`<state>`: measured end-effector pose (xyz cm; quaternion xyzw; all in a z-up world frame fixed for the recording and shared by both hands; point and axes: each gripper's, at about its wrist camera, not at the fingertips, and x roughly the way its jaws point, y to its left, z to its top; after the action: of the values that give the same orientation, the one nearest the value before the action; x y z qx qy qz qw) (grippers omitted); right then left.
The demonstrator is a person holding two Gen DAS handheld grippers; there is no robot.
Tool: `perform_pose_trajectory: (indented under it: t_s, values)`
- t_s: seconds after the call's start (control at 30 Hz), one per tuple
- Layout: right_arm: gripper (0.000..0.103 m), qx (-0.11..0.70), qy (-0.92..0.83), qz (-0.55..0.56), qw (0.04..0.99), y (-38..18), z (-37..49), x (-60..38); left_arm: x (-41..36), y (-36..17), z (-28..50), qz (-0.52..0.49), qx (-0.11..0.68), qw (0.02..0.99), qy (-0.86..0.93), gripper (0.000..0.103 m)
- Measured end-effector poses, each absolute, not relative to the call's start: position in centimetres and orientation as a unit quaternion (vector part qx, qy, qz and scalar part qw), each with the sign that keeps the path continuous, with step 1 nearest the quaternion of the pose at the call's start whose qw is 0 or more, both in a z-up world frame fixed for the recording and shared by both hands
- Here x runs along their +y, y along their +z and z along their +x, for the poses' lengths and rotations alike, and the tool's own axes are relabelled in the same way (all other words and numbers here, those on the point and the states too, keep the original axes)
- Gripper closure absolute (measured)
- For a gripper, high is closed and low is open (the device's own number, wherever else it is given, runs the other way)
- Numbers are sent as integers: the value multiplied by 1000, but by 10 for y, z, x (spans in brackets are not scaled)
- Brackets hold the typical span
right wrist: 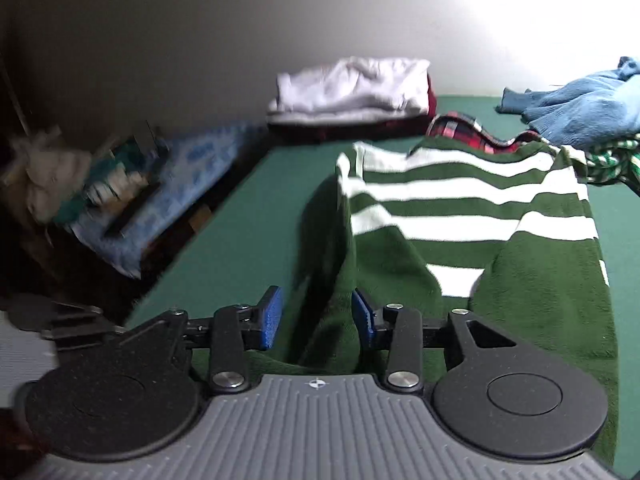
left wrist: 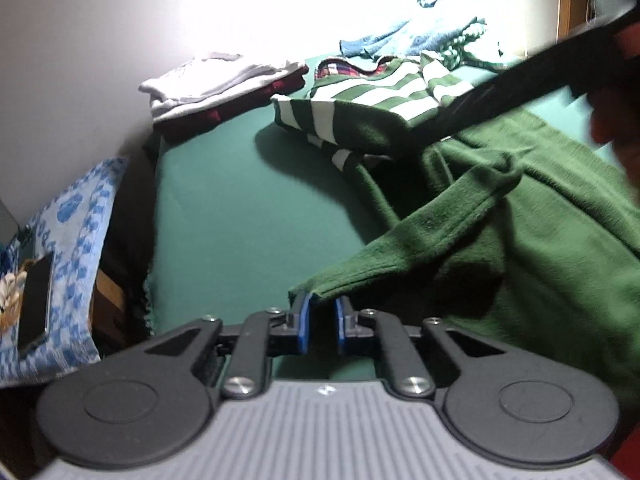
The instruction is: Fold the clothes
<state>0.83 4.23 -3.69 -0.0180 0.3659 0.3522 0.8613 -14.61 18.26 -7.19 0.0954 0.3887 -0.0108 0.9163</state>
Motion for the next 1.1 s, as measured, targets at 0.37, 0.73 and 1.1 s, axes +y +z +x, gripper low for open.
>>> perform_pose_trajectory:
  t_s: [0.37,0.73,1.1]
  values:
    - [95,417,364,142,821,-43,28,9,182,-49,-161,62,362,930,-1,95]
    - [61,307,398,-121,856,-17,-35,3,170,-40,-152,85,348,932,-48,81]
    - [70,220,462,-330,793,-71,-79,106,199,-56,-166,88,396,914,11,77]
